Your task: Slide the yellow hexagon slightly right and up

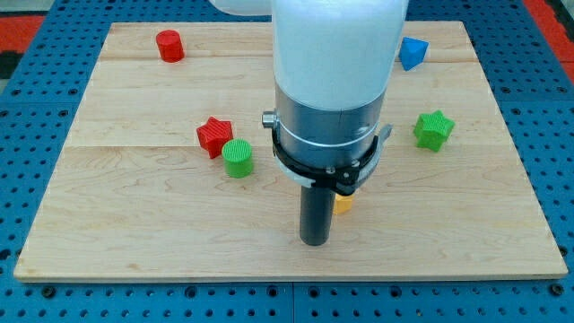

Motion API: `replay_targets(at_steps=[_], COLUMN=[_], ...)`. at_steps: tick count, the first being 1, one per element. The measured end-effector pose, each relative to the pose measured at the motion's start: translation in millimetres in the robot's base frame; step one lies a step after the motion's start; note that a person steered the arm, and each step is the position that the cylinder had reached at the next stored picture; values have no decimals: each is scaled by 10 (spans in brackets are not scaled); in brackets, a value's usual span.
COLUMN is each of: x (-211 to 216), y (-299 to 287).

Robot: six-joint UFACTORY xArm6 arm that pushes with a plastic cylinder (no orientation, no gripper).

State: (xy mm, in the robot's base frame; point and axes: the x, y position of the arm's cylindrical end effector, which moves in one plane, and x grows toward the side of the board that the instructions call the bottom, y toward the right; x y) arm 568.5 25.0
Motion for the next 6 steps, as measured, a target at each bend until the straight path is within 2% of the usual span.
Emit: replay_targets(at_steps=[3, 5, 6], x=[-461, -483, -507], y=[-150, 229, 229])
